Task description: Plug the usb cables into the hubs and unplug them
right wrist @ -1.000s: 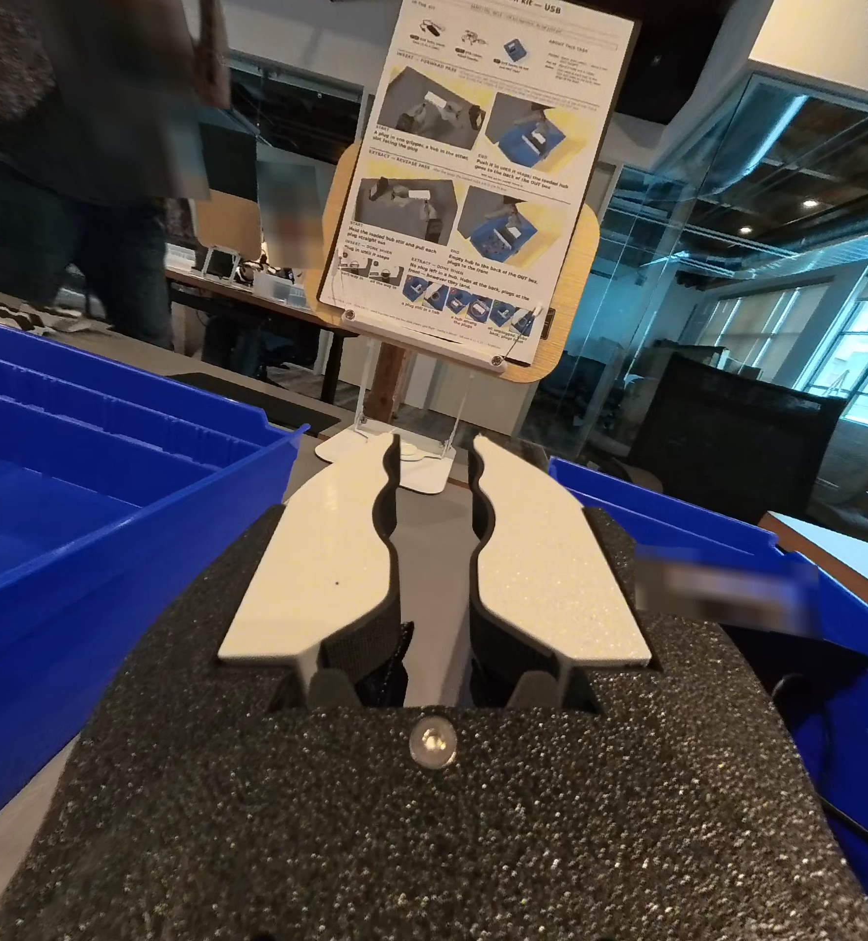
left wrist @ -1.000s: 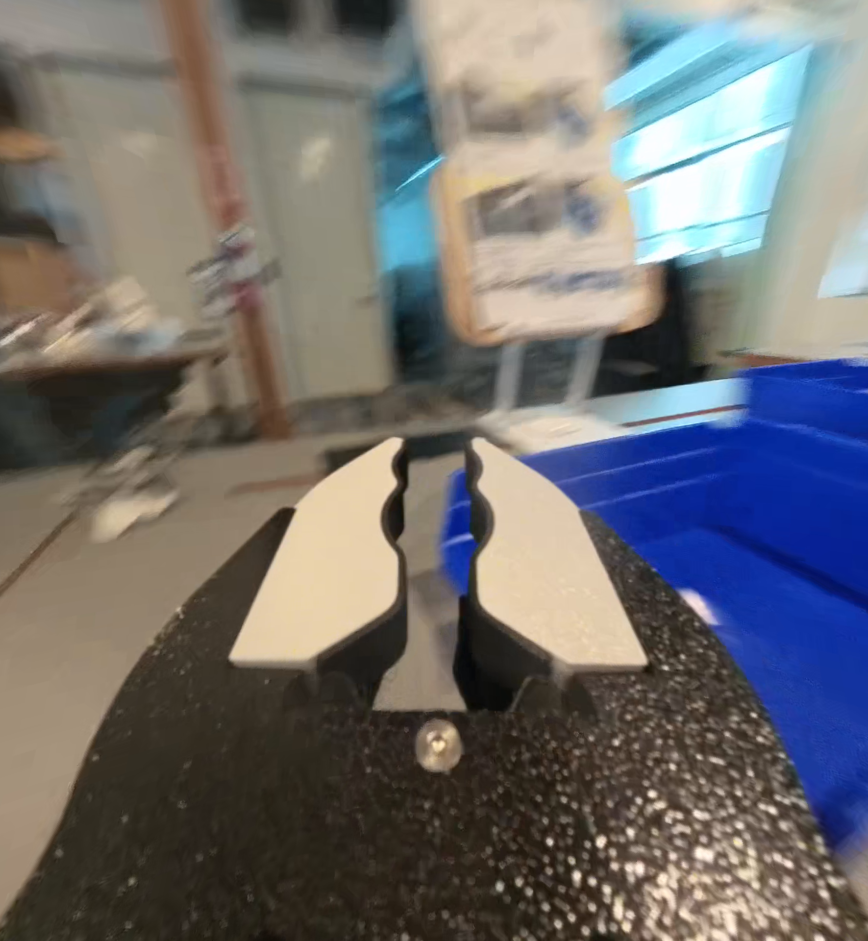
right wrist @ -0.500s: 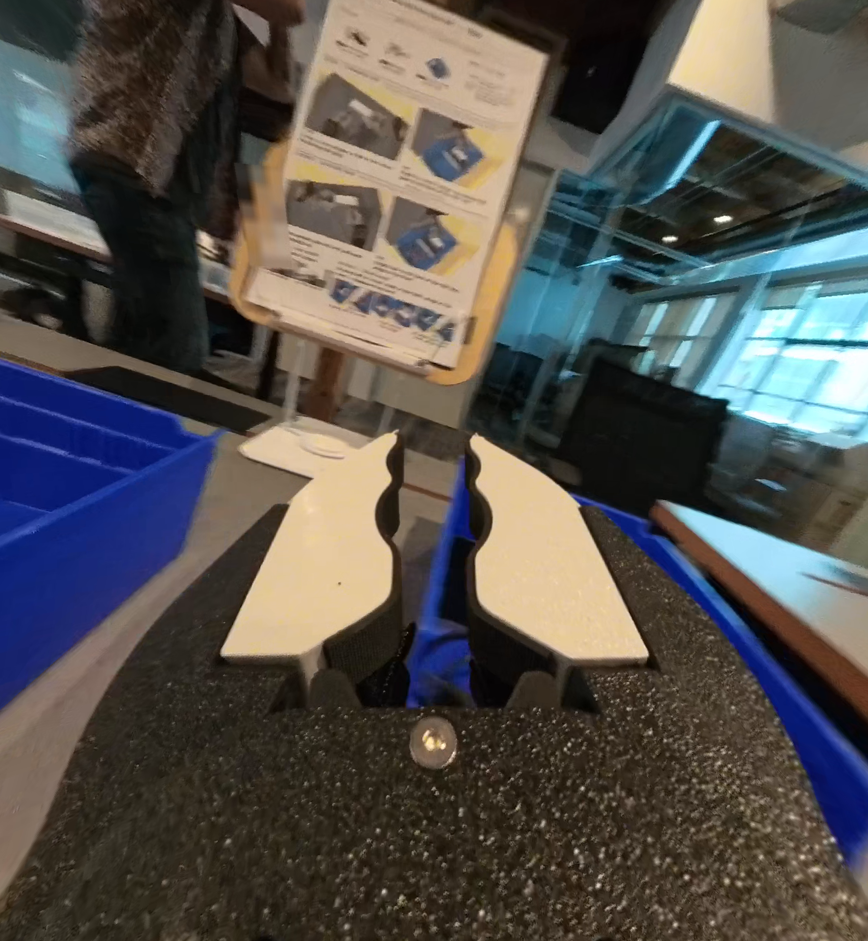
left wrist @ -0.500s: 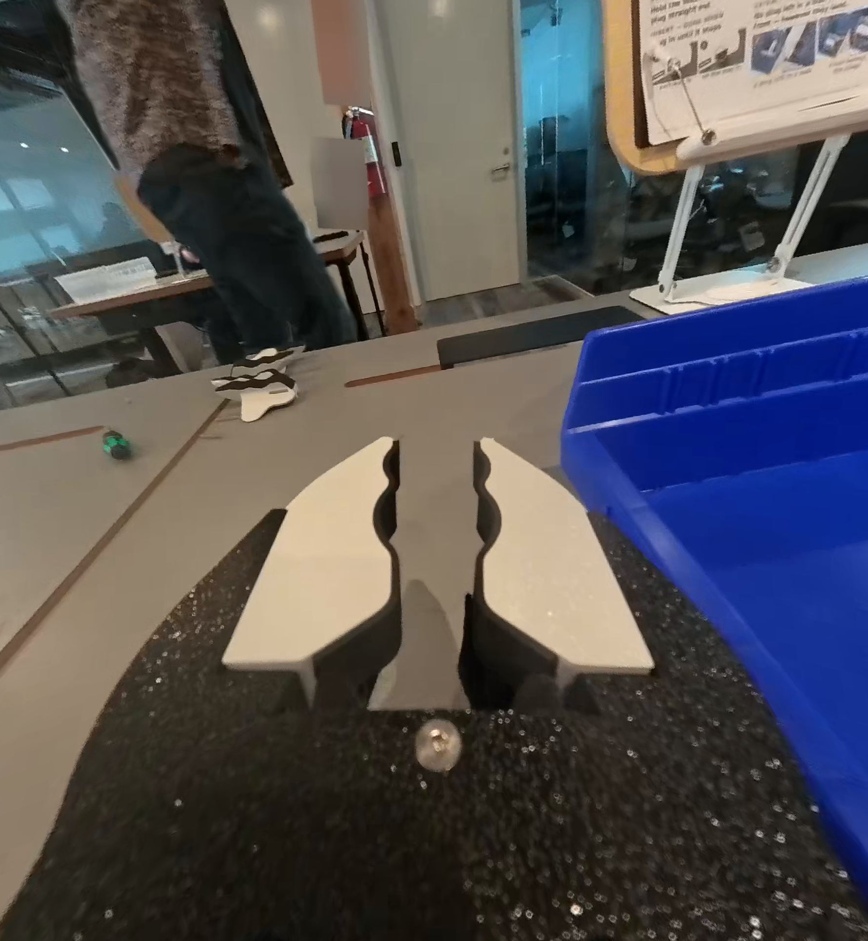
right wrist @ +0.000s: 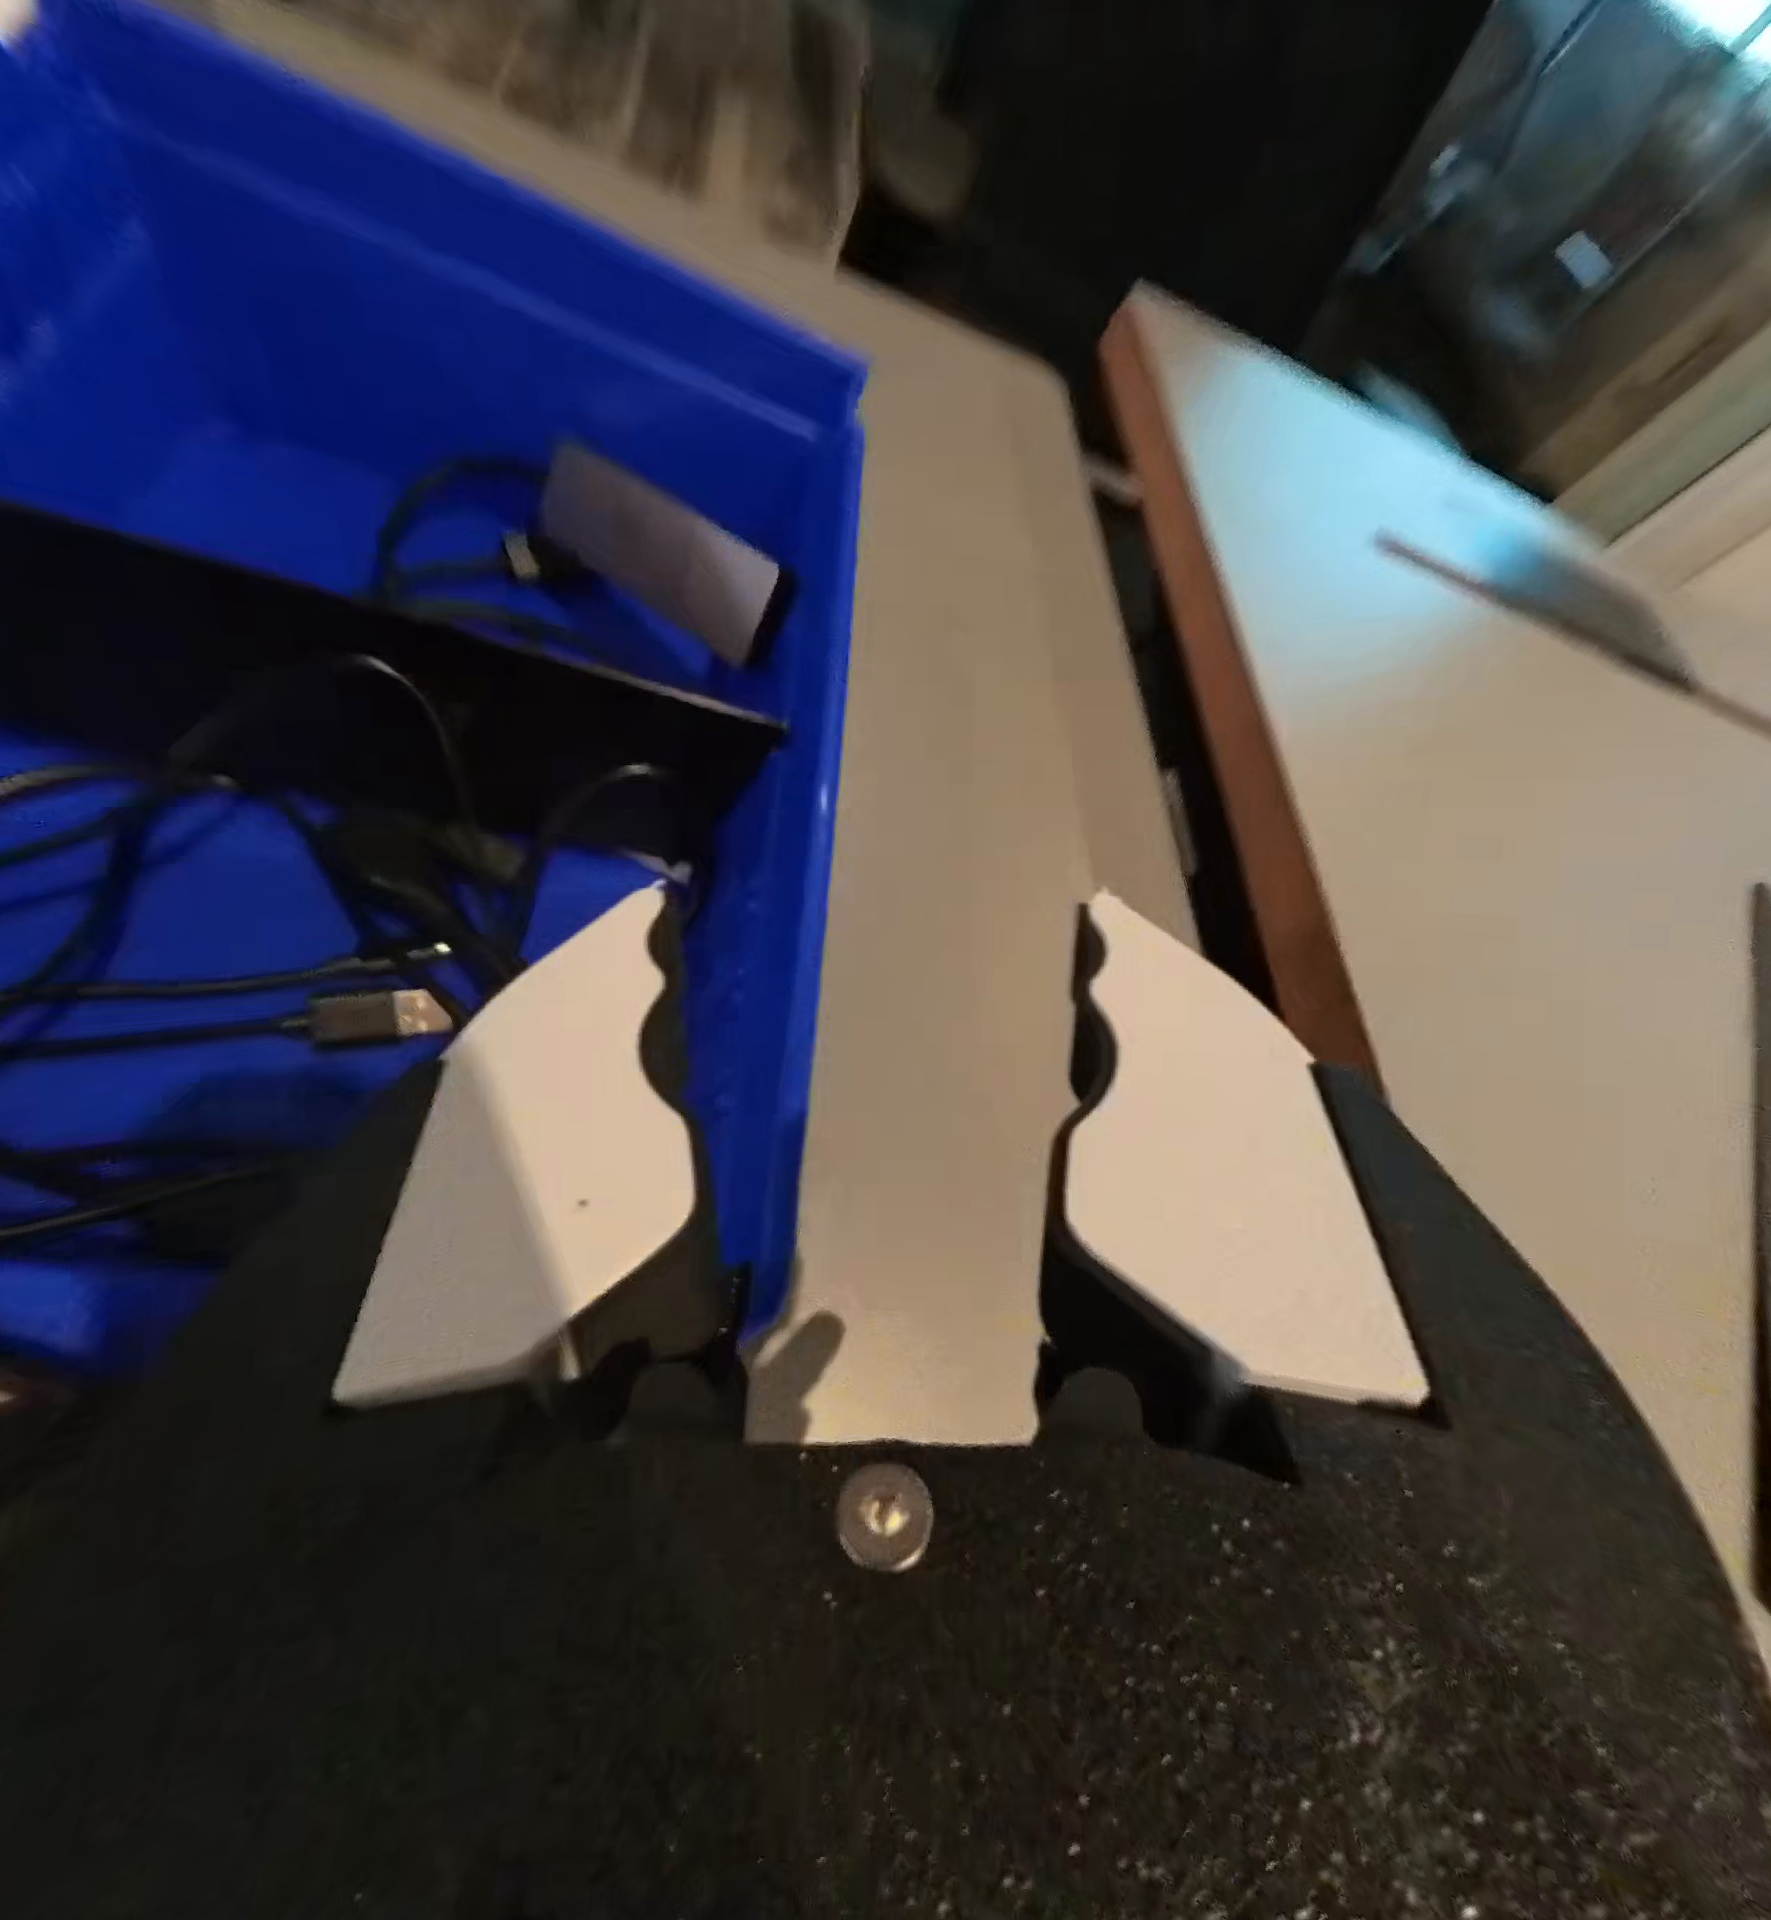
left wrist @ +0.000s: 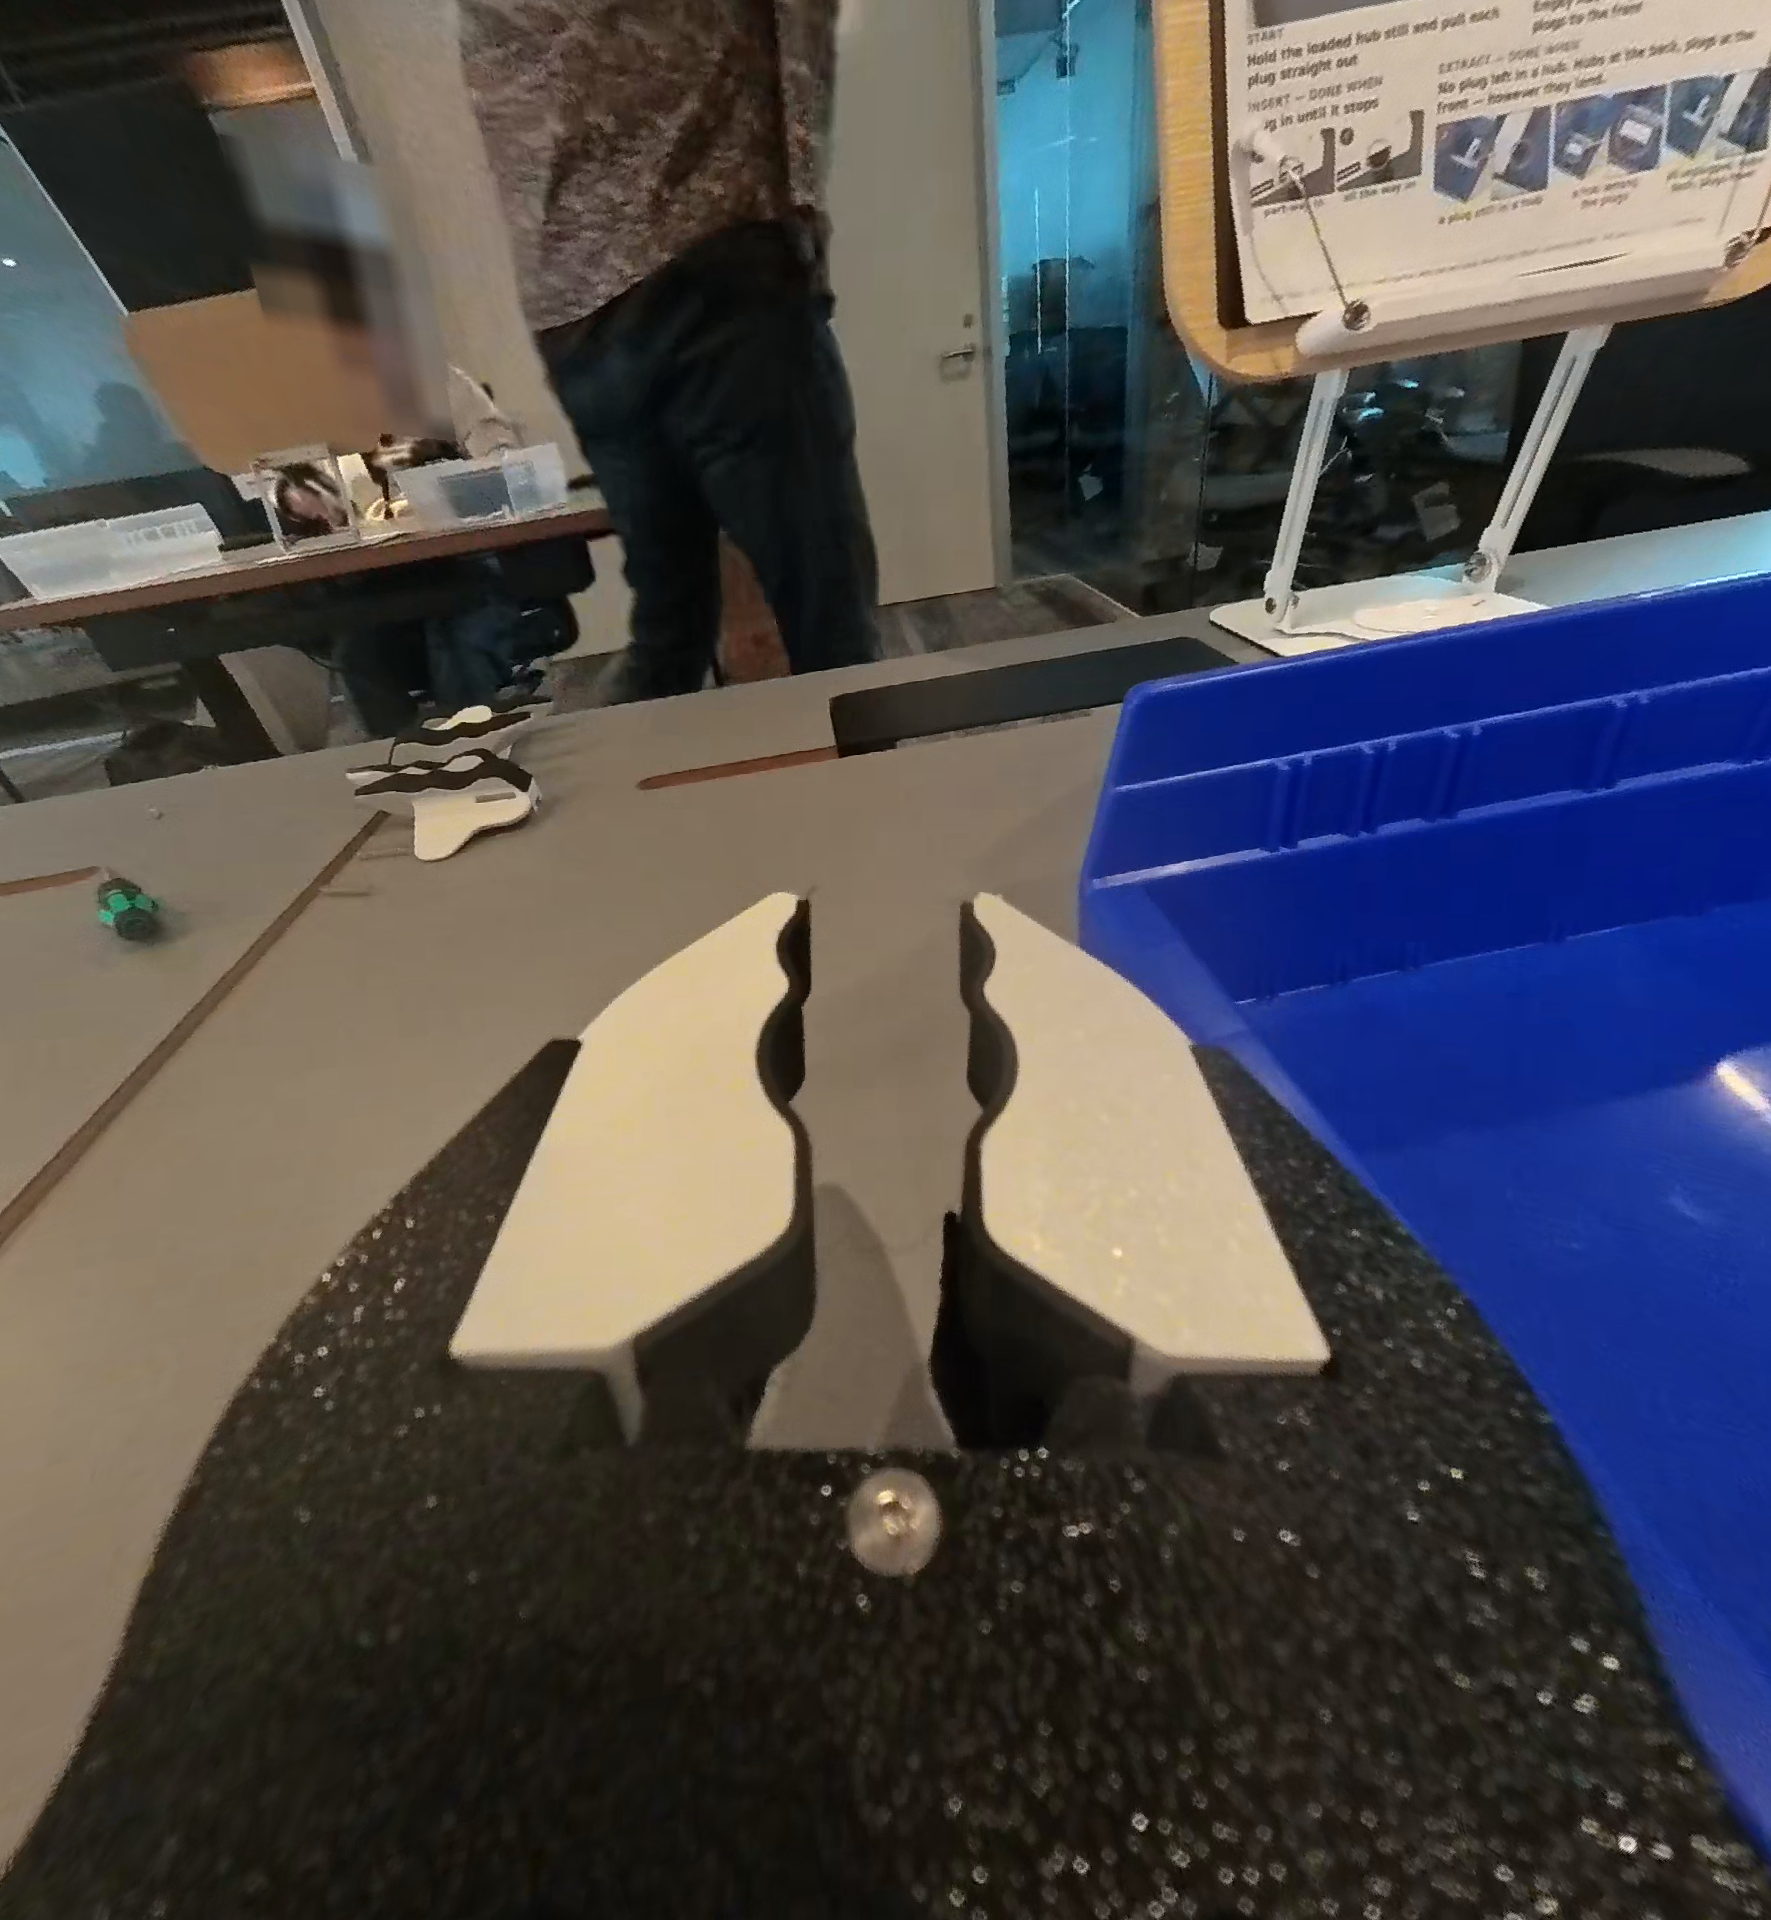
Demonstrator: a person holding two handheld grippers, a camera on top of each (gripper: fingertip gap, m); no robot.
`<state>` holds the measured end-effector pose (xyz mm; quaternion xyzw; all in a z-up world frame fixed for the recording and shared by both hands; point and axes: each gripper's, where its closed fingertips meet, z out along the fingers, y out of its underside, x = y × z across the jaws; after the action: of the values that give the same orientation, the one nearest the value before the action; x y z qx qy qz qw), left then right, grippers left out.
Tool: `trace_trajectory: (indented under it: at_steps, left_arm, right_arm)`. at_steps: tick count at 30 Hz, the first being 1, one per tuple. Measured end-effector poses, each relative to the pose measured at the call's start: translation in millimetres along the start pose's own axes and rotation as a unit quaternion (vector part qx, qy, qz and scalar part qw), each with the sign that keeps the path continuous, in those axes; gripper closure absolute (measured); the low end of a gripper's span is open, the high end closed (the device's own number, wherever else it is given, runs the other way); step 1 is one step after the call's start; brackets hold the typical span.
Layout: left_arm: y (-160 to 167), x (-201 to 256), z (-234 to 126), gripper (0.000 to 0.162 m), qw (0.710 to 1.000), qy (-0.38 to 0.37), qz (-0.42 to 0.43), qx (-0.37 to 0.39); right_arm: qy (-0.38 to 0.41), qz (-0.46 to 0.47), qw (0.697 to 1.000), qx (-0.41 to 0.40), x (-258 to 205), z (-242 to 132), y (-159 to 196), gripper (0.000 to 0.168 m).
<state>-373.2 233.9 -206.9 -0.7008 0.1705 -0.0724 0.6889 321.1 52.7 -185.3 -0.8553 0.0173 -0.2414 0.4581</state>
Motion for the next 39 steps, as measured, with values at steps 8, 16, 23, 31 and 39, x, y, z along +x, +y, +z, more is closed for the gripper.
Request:
trace_trajectory:
  at_steps: [8, 16, 23, 31, 39]
  left_arm:
    - [3.0, -2.6, -1.7, 0.137, 1.0, 0.004, -0.004, -0.006]
    - [4.2, -3.2, -4.1, 0.146, 1.0, 0.014, 0.0, -0.005]
    - [4.1, -3.5, -5.9, 0.146, 1.0, 0.019, -0.003, -0.005]
    - [5.1, 0.1, -5.1, 0.147, 1.0, 0.025, 0.004, -0.007]
    - [2.1, 1.4, -6.1, 0.149, 1.0, 0.027, 0.007, -0.001]
  right_arm:
    - [-0.103, 0.03, 0.991, -0.085, -14.8, 45.4, 15.9, 0.097]
    - [-0.117, -0.037, 0.977, -0.173, -25.3, 64.8, 38.1, 0.106]
    - [-0.134, -0.051, 0.966, -0.214, -29.0, 64.5, 41.4, 0.123]
    - [-0.161, 0.02, 0.947, -0.277, -30.8, 63.8, 43.5, 0.152]
    - [-0.185, 0.065, 0.942, -0.272, -34.3, 64.3, 42.0, 0.161]
